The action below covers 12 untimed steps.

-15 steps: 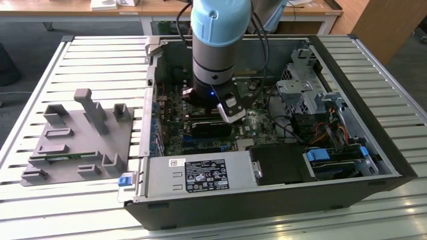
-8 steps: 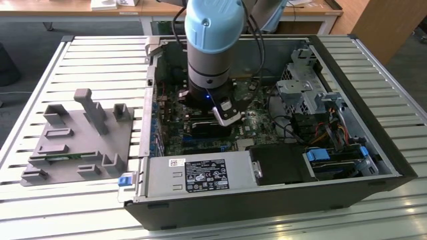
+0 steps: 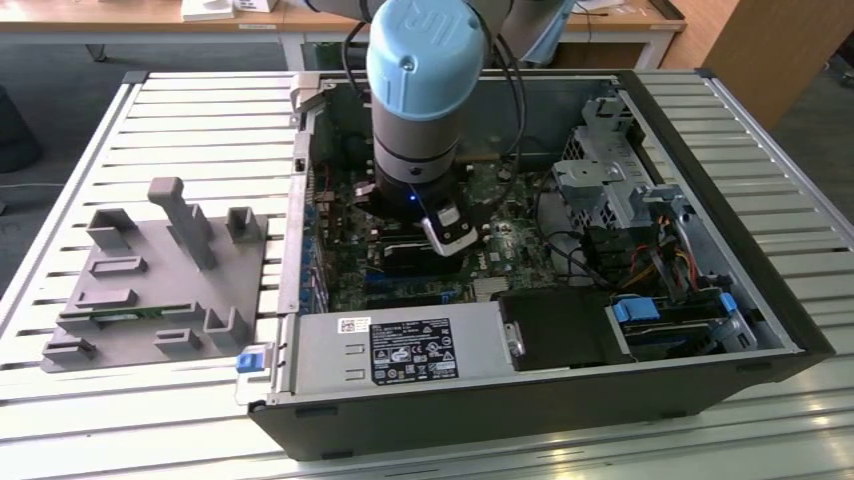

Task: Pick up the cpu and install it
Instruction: 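Install the second cpu locking lever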

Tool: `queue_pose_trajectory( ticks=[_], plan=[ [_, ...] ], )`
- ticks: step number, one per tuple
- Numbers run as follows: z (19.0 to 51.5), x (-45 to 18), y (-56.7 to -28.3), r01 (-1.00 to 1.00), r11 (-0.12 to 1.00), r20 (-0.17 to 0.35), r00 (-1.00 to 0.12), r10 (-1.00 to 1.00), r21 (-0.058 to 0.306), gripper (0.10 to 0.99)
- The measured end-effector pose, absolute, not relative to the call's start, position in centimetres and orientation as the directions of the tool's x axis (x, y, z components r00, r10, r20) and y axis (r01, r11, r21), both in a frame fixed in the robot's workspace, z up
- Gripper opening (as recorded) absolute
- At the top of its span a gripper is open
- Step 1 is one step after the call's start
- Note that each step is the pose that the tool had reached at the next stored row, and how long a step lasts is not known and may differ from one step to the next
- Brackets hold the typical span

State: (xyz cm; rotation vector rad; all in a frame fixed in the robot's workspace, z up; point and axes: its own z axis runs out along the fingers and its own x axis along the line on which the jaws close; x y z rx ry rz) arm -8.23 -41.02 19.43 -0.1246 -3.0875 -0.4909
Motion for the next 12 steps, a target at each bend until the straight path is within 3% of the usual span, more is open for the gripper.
queue_pose_trajectory(
  ticks=[12],
  plan=[
    [18.76,-8.57,-40.29,0.081,0.937,0.028,-0.997,0.076,0.339,0.106]
  ],
)
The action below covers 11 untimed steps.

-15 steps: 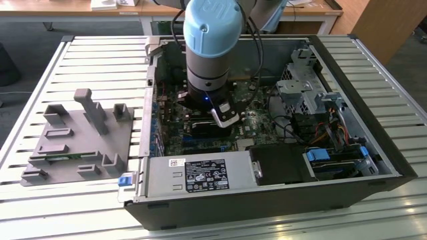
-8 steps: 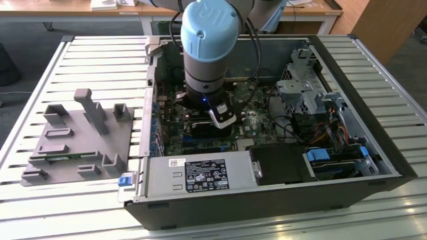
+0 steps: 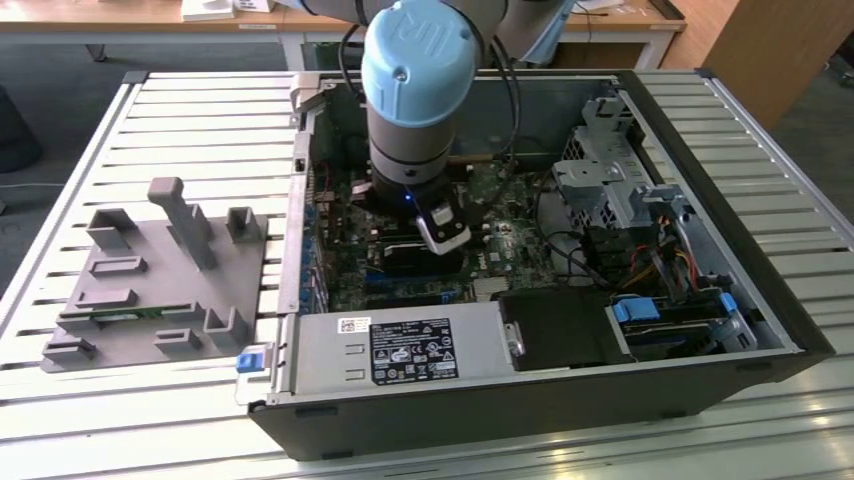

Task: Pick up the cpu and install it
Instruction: 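Install the second cpu locking lever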

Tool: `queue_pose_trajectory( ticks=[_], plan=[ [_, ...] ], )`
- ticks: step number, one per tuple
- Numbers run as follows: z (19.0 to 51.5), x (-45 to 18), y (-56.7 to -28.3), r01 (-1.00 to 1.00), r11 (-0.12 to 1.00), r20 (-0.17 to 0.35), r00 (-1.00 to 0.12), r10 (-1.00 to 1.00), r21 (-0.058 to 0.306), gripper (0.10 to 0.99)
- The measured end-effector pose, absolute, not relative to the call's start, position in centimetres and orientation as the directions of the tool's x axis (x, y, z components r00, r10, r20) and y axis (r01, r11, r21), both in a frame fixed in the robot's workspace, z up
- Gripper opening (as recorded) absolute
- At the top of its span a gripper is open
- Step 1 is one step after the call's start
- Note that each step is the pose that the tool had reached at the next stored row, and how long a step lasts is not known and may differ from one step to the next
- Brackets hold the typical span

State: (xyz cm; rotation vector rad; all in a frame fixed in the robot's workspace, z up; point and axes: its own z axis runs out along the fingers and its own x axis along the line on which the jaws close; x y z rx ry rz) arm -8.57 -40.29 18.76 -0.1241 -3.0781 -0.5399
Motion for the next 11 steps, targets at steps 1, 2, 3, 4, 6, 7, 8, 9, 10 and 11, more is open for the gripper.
queue_pose_trajectory(
  ticks=[1,2,3,4,6,7,8,9,10,11],
  plan=[
    [18.73,-8.59,-40.21,0.081,0.936,0.028,-0.997,0.076,0.342,0.106],
    [18.7,-8.6,-40.18,0.08,0.936,0.028,-0.997,0.075,0.343,0.106],
    [18.68,-8.6,-40.15,0.08,0.935,0.028,-0.997,0.075,0.344,0.106],
    [18.68,-8.61,-40.14,0.08,0.935,0.028,-0.997,0.075,0.345,0.106],
    [18.68,-8.64,-40.13,0.08,0.935,0.028,-0.997,0.075,0.345,0.106],
    [18.74,-8.66,-40.13,0.08,0.935,0.028,-0.997,0.075,0.345,0.106],
    [18.85,-8.68,-40.13,0.08,0.935,0.028,-0.997,0.075,0.345,0.106],
    [18.94,-8.69,-40.11,0.08,0.935,0.028,-0.997,0.075,0.346,0.106],
    [18.99,-8.7,-40.1,0.08,0.935,0.028,-0.997,0.075,0.346,0.106],
    [19.0,-8.71,-40.04,0.081,0.935,0.028,-0.997,0.075,0.345,0.106]
  ],
)
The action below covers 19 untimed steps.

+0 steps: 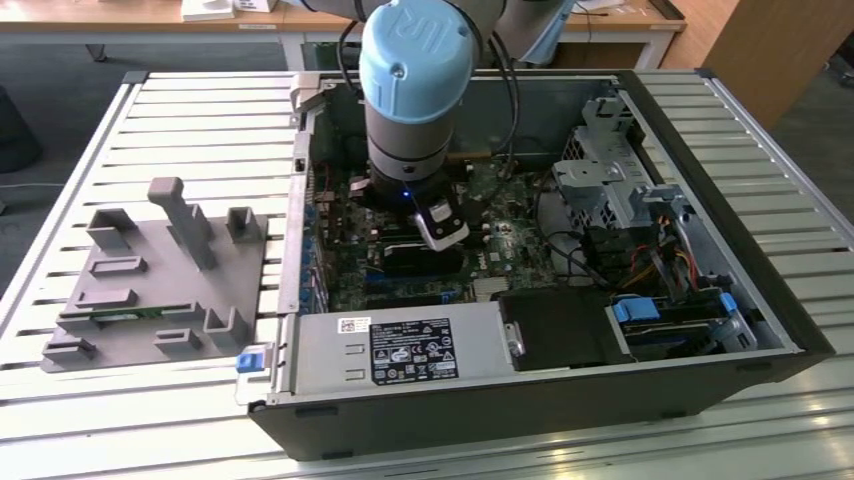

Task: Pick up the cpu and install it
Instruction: 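Install the second cpu locking lever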

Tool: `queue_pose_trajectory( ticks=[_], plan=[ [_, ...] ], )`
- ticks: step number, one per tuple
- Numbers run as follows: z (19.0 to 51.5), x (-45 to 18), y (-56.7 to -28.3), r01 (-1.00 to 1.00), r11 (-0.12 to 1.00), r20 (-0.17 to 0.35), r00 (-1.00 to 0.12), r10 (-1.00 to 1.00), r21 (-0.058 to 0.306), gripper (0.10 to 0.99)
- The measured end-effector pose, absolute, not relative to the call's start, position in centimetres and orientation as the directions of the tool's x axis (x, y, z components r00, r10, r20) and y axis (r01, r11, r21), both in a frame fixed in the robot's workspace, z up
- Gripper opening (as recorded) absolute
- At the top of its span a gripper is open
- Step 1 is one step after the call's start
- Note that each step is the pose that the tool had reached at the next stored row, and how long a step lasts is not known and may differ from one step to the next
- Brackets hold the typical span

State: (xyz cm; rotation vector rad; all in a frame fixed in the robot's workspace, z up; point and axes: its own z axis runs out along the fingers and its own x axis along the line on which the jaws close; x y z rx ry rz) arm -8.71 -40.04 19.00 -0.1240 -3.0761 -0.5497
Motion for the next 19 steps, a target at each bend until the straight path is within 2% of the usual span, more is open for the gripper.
queue_pose_trajectory(
  ticks=[19],
  plan=[
    [18.77,-8.73,-39.81,0.08,0.937,0.028,-0.997,0.076,0.339,0.106]
  ],
)
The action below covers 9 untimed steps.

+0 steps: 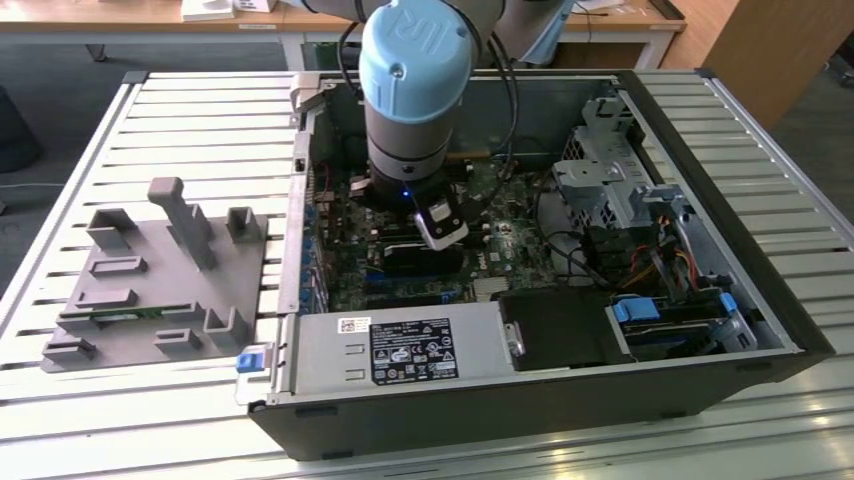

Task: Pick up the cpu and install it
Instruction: 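Install the second cpu locking lever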

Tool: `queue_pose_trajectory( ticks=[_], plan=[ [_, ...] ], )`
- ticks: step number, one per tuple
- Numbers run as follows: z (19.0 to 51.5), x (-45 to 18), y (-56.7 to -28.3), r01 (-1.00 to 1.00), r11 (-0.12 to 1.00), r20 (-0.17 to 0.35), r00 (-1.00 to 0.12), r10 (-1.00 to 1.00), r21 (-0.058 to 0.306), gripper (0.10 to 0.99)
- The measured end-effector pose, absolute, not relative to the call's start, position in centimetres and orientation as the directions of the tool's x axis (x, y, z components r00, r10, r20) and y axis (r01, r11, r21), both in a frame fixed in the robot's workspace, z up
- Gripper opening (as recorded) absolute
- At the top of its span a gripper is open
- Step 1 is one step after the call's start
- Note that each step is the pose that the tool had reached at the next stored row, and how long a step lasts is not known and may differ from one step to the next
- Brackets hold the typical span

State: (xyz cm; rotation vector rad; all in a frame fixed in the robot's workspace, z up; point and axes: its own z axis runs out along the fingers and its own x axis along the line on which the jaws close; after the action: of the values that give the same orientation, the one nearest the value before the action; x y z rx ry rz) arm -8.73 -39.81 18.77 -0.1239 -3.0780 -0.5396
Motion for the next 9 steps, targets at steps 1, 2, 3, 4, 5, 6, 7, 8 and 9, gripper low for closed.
queue_pose_trajectory(
  ticks=[1,2,3,4,5,6,7,8,9],
  plan=[
    [18.8,-8.7,-39.8,0.081,0.937,0.028,-0.997,0.076,0.34,0.106],
    [18.9,-8.7,-39.8,0.081,0.936,0.028,-0.997,0.076,0.342,0.106],
    [19.1,-8.7,-39.8,0.08,0.936,0.028,-0.997,0.076,0.344,0.106],
    [19.3,-8.7,-39.8,0.08,0.935,0.028,-0.997,0.075,0.346,0.106],
    [19.6,-8.7,-39.8,0.08,0.934,0.028,-0.997,0.075,0.347,0.106],
    [19.8,-8.7,-39.8,0.08,0.934,0.028,-0.997,0.075,0.348,0.106],
    [20.1,-8.7,-39.8,0.08,0.934,0.028,-0.997,0.075,0.348,0.106],
    [20.4,-8.7,-39.8,0.08,0.934,0.028,-0.997,0.075,0.348,0.106],
    [20.8,-8.7,-39.8,0.08,0.934,0.028,-0.997,0.075,0.349,0.106]
  ],
)
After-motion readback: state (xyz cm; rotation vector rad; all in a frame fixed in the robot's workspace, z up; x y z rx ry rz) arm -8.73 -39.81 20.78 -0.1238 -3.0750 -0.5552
